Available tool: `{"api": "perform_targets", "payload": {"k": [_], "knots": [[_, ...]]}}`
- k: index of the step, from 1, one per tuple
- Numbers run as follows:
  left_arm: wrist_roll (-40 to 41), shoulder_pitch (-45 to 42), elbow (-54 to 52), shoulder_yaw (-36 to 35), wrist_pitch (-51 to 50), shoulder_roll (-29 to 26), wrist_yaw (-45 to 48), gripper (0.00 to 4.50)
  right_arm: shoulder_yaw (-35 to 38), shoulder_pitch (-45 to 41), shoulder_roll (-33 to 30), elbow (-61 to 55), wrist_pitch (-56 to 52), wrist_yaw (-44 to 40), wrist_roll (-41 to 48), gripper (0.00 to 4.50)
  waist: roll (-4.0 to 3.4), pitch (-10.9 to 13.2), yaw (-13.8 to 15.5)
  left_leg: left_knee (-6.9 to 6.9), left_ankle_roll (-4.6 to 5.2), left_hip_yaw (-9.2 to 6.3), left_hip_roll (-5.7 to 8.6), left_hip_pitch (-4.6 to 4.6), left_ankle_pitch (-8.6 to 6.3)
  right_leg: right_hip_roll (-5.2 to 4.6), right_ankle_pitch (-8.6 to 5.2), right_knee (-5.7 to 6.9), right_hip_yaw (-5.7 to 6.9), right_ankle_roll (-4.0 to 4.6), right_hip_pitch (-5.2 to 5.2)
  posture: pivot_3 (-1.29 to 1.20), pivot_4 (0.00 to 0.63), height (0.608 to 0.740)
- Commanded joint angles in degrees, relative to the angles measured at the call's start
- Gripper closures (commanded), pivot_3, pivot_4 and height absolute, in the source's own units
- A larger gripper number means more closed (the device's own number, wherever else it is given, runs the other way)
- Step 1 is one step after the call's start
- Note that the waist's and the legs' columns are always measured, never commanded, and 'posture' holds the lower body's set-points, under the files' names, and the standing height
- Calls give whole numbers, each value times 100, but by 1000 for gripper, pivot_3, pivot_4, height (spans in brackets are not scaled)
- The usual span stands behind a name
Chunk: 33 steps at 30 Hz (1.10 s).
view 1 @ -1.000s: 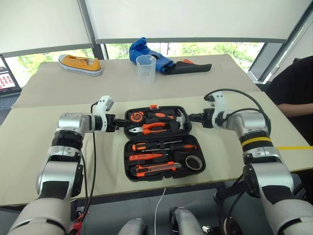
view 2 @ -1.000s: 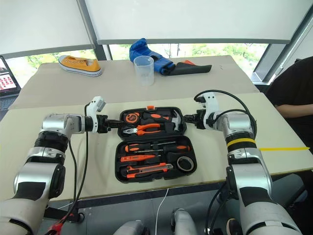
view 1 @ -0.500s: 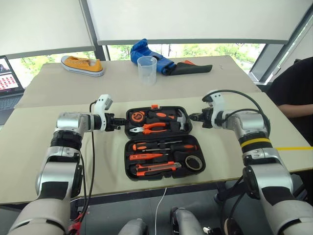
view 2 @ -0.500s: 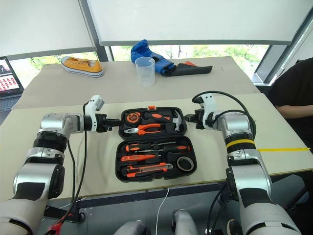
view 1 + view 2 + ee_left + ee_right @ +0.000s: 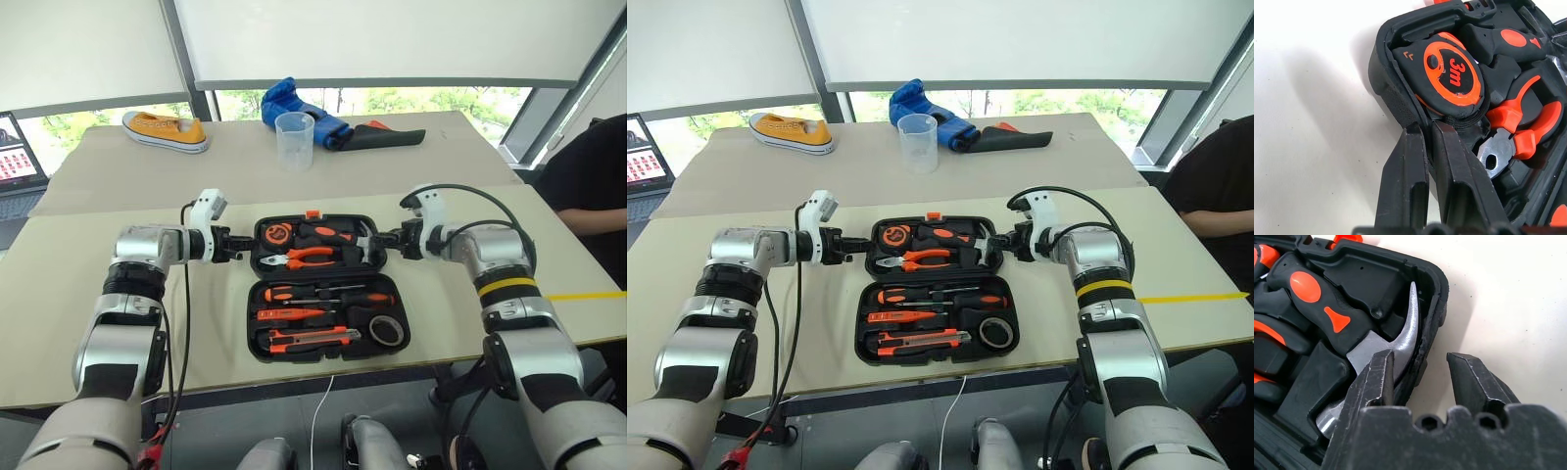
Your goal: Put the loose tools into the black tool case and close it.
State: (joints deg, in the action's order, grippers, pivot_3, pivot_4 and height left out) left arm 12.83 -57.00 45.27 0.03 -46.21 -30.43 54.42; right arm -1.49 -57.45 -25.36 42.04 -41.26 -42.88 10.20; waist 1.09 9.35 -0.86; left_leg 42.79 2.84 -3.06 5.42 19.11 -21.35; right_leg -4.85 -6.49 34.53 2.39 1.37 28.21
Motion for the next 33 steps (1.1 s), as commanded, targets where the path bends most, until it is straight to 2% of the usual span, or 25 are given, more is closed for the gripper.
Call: {"api": "perform_targets", "payload": {"k": [1,2,4,7,12,18,25,28,29,33], "knots": [[-80,110,-73,80,81,24,-1,4500,77,14,-17,-97,44,-3,4,4260,0,-1,-1,1,0,0,0,0,0,0,0,0,0,0,0,0,150,724],[-76,115,-88,73,94,25,-4,4500,129,2,17,-123,31,12,49,4482,0,-2,-4,1,0,0,0,-1,0,0,0,0,0,0,-2,0,150,724],[-67,136,-137,47,190,34,-13,4500,225,-23,84,-177,77,51,122,4482,0,-2,-8,2,0,2,0,-2,0,0,1,-1,-1,-1,-3,0,150,724],[-253,288,-398,-41,1554,112,-356,4500,424,-22,224,-487,896,326,105,4482,0,-2,-8,3,0,2,0,-4,0,0,1,1,-3,-1,-3,0,150,724],[-205,352,-826,-257,2919,232,-453,4500,806,194,311,-1414,1257,667,304,4482,1,2,5,2,-27,3,0,16,19,5,33,-41,-1,19,14,0,150,724],[54,979,-2010,-380,3400,263,-246,4500,904,1306,124,-3090,1541,629,333,4482,1,2,2,-12,-20,2,-16,26,18,23,35,-40,0,20,19,0,150,724],[83,2291,-3662,-380,3372,108,-389,4500,662,2805,-161,-4397,2580,591,-75,4482,0,1,23,-50,-14,4,-15,13,14,41,35,-57,-1,17,23,0,150,724],[51,3221,-4506,-550,3317,67,-744,4500,587,3793,-390,-5097,3090,280,-53,4482,-2,-2,39,-61,-15,5,-15,-7,14,43,34,-59,-3,17,8,0,150,724],[53,3460,-4722,-587,3288,38,-802,4500,598,3980,-445,-5251,3072,251,-7,4146,-2,-4,39,-65,-16,8,-17,-20,14,45,33,-59,-7,16,-3,0,150,724],[369,4392,-5670,-881,2823,-256,-779,3123,764,4734,-920,-6025,2807,-90,284,2931,-2,-4,24,-98,-15,17,-24,-81,13,50,24,-87,-22,9,-60,0,150,724]]}}
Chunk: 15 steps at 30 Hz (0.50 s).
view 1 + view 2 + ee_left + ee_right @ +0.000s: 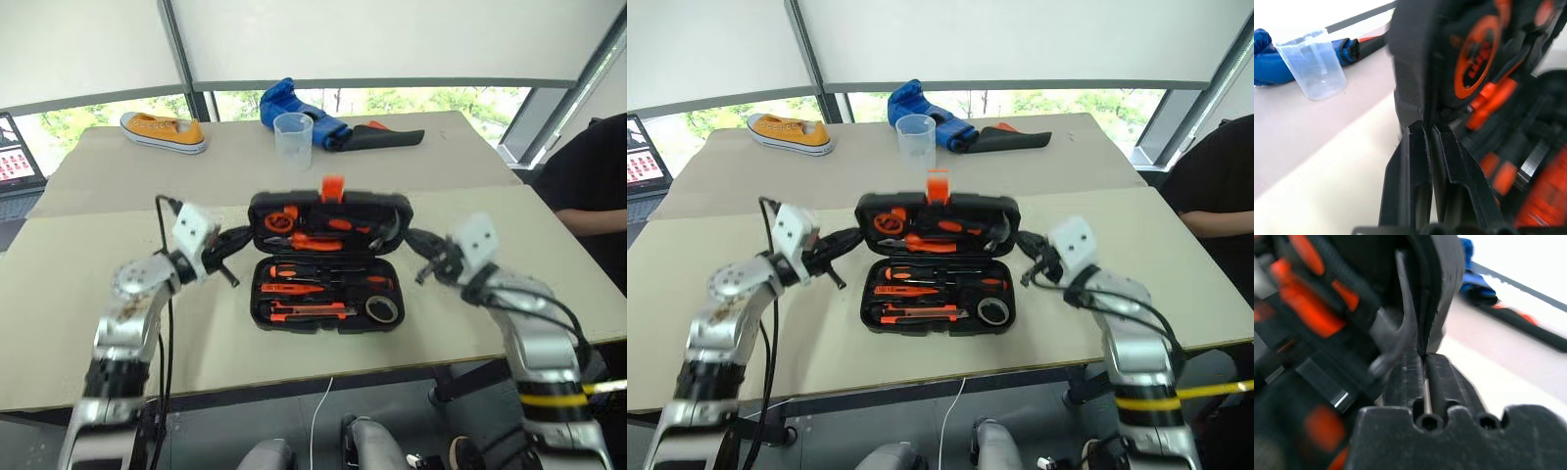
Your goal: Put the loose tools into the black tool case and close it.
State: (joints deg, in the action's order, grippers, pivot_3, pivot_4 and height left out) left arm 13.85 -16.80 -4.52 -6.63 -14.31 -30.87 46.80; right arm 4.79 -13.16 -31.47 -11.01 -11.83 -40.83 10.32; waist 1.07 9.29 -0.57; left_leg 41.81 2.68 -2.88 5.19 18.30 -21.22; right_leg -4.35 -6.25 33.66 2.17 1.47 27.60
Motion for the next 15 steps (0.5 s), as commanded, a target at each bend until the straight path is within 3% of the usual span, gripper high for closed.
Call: {"api": "perform_targets", "payload": {"k": [1,4,5,7,10,11,15], "knots": [[455,611,-956,-380,-705,-440,94,2714,305,566,-575,-1016,-387,-527,485,2574,4,6,-6,1,0,4,-1,-1,0,4,-2,-13,0,-4,-1,0,150,724],[1002,1177,-1441,-816,-1446,-1101,555,1554,725,1306,-1296,-1635,-919,-1266,1058,1573,4,26,-8,2,0,5,-3,0,0,4,-4,-11,-1,-7,-4,0,150,724],[1284,1354,-1417,-1045,-1765,-1438,860,1228,930,1680,-1564,-1851,-1021,-1626,1319,1548,4,27,-6,1,0,4,-5,-8,-1,4,-9,-1,-1,-11,-7,0,150,724],[1479,1420,-1115,-1232,-1993,-1892,1243,1228,1152,2163,-1896,-2116,-1162,-2011,1606,1548,3,27,-4,0,0,1,-13,-16,-1,9,-35,-1,3,-45,-19,0,150,724],[1113,857,-151,-826,-1560,-2224,1461,1228,987,2327,-1998,-2198,-1291,-1921,1647,1548,-1,33,30,-22,18,-2,-25,-82,-12,11,-72,-10,13,-66,-102,0,150,724],[871,449,265,-562,-1274,-2169,1439,1177,821,2300,-1954,-2172,-1223,-1845,1529,1813,-1,34,42,-23,65,-5,-26,-95,-40,8,-76,-19,15,-72,-131,0,150,724],[29,-1129,1830,352,-186,-1622,1365,2289,170,2063,-1831,-2057,-1014,-1682,1136,2998,8,33,179,-15,63,4,-19,-113,-37,7,-74,-19,16,-81,-133,0,150,724]]}}
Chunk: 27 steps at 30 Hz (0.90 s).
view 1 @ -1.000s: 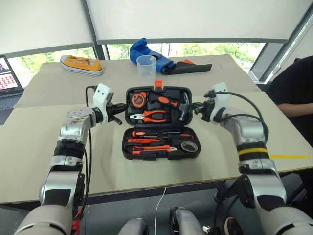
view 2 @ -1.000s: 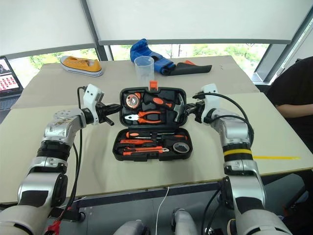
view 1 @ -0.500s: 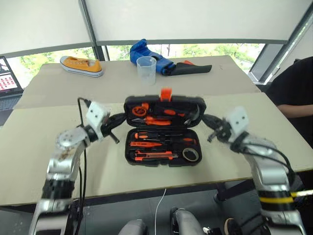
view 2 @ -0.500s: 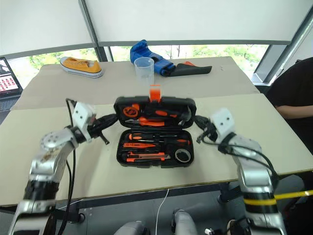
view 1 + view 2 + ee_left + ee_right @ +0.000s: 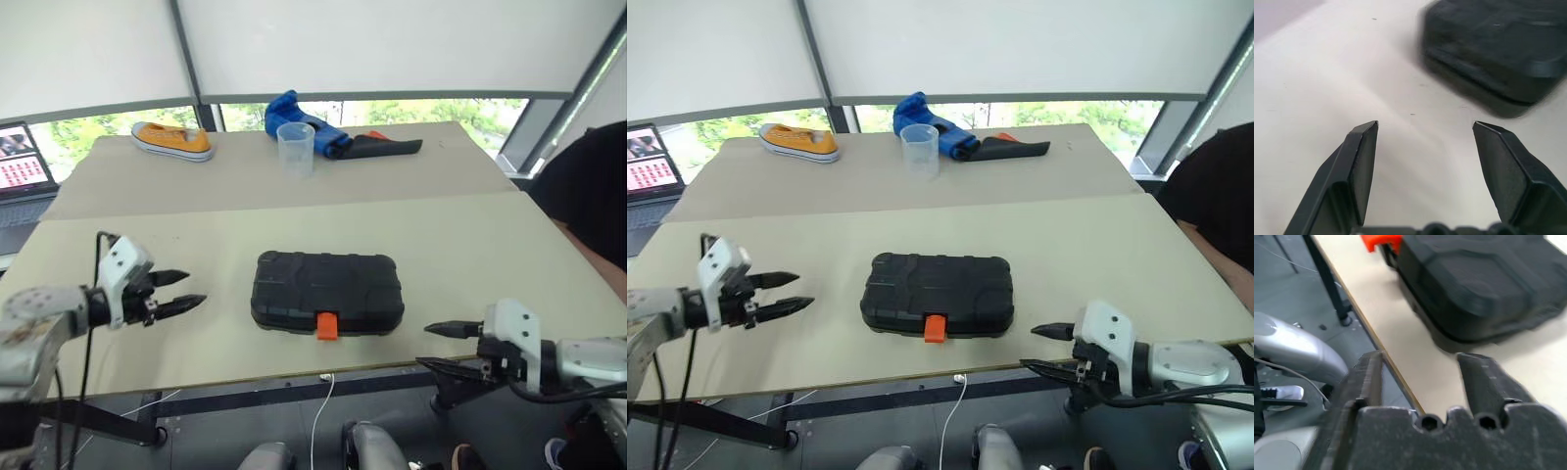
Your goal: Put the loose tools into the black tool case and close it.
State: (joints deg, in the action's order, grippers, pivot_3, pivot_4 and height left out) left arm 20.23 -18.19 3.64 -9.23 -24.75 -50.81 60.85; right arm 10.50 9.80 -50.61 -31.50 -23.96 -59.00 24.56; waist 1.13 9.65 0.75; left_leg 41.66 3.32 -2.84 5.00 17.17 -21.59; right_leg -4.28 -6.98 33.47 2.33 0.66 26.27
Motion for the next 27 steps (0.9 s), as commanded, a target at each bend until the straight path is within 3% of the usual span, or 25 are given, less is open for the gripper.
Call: {"api": "perform_targets", "payload": {"k": [1,4,6,10,12,15,18,23,27], "knots": [[-838,-1365,1434,856,1175,547,-5,2685,-582,-324,119,59,276,175,-436,3364,6,-3,65,4,-45,-4,12,-3,25,-1,-2,11,4,2,-2,0,150,724],[-1391,-2267,2591,1433,2069,1071,110,3702,-1042,-633,188,282,430,201,-761,4348,10,-7,83,7,-48,-4,22,14,26,-10,29,5,4,49,15,0,150,724],[-1684,-2714,3296,1710,2609,1377,140,4465,-1272,-858,263,449,495,243,-912,4500,11,-8,63,6,-46,-3,22,21,24,-17,30,-7,2,50,24,0,150,724],[-2159,-3393,4520,2074,3357,1919,17,4488,-1648,-1397,426,893,615,396,-1340,4500,15,-10,-22,4,-41,-2,25,58,19,-11,33,-31,19,49,58,0,150,724],[-2186,-3505,4706,2183,3694,2074,381,4488,-1650,-1807,598,1242,482,588,-1406,4500,17,-10,-74,18,-40,-3,22,96,19,-10,36,-28,13,54,83,0,150,724],[-1954,-3243,4207,2354,3794,2003,1549,4488,-1478,-2289,736,1830,519,921,-1591,4500,16,-10,-105,22,-39,-3,21,113,20,-16,45,-32,9,53,102,0,150,724],[-1821,-2864,3522,2360,3907,1813,2011,4488,-1321,-2515,709,2349,568,1227,-1788,4500,15,-10,-92,22,-37,-4,22,112,18,-25,48,-33,3,51,103,0,150,724],[-1350,-3207,3356,1756,2917,1779,1833,4488,-808,-2147,575,2024,326,994,-1302,4500,15,-9,-1,22,-36,-14,17,116,19,-11,47,-28,3,53,106,0,150,724],[-668,-3555,2697,1533,1343,1858,2107,4488,-184,-1611,524,1155,-181,827,-548,4500,15,-10,14,31,-31,-16,21,127,19,-13,49,-27,6,51,108,0,150,724]]}}
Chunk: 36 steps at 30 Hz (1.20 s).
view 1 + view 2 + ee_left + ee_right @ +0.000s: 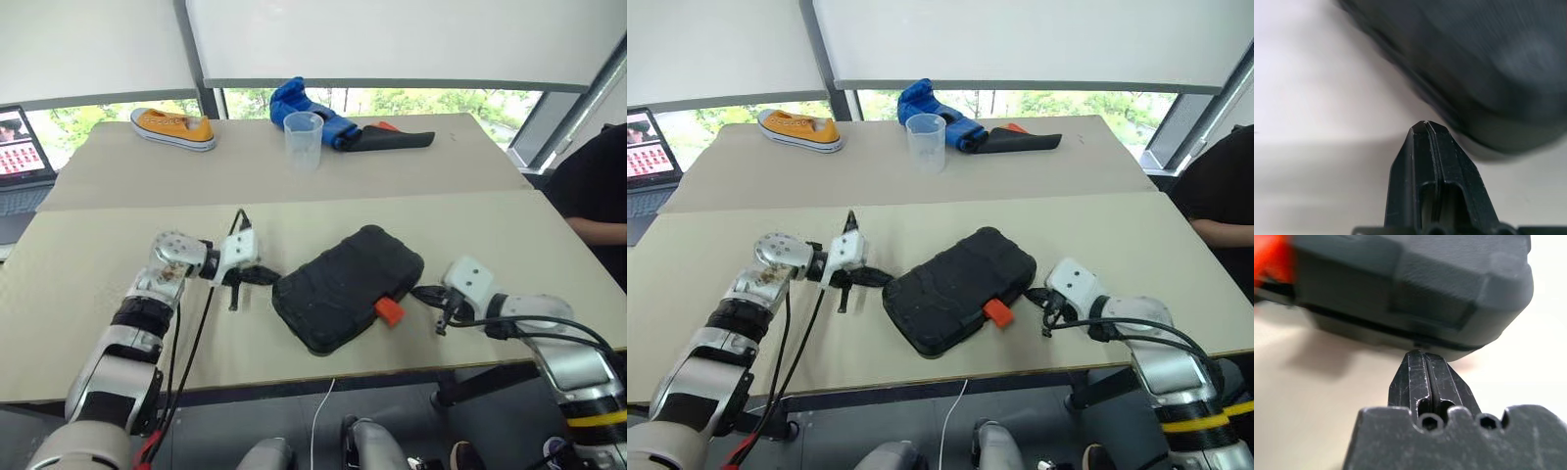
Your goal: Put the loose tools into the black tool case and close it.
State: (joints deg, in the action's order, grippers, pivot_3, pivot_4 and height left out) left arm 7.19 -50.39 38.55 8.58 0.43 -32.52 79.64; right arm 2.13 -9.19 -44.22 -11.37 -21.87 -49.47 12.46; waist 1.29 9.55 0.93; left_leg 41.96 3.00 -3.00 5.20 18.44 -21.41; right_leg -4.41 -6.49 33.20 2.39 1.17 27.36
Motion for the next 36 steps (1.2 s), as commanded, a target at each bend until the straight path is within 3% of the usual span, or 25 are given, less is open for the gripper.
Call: {"api": "perform_targets", "payload": {"k": [1,6,12,20,30,33,36], "knots": [[740,-316,-1048,-217,-1437,51,299,4488,773,367,-104,-1052,-536,-117,824,4500,-2,-1,-6,1,4,1,1,0,-2,-2,2,0,-2,-3,-1,0,150,724],[511,256,-2144,401,-1421,150,441,4488,950,475,-1,-1930,-1233,95,1486,4500,-5,-3,-52,-1,10,1,0,-6,-6,-1,6,0,-7,-9,-8,0,150,724],[-677,651,-1482,1083,445,222,-207,4488,141,398,164,-2089,-1476,412,1229,4500,-7,-18,-20,-4,3,-1,-4,-31,-4,0,6,-6,-13,-2,-24,0,150,724],[-497,654,-1355,986,425,292,-247,4488,-689,447,270,-1394,-1331,769,462,4500,4,-39,-29,-12,23,6,-9,-123,-17,0,-37,-10,-22,-71,-121,0,150,724],[-469,619,-1558,1039,348,512,-294,4488,-647,324,684,-989,-1263,974,400,4500,-10,-46,-12,-14,12,3,-5,-116,-10,2,-11,-9,-22,-28,-108,0,150,724],[-724,572,-1443,1214,728,559,-354,4488,-486,254,854,-1259,-1387,961,698,4500,-10,-46,-14,-14,12,2,-4,-115,-11,3,-11,-10,-22,-29,-106,0,150,724],[-1436,428,-972,1548,2096,479,-708,4488,-197,0,972,-1599,-1591,1048,1023,4500,-10,-46,-13,-15,11,1,-4,-113,-11,2,-10,-12,-22,-27,-105,0,150,724]]}}
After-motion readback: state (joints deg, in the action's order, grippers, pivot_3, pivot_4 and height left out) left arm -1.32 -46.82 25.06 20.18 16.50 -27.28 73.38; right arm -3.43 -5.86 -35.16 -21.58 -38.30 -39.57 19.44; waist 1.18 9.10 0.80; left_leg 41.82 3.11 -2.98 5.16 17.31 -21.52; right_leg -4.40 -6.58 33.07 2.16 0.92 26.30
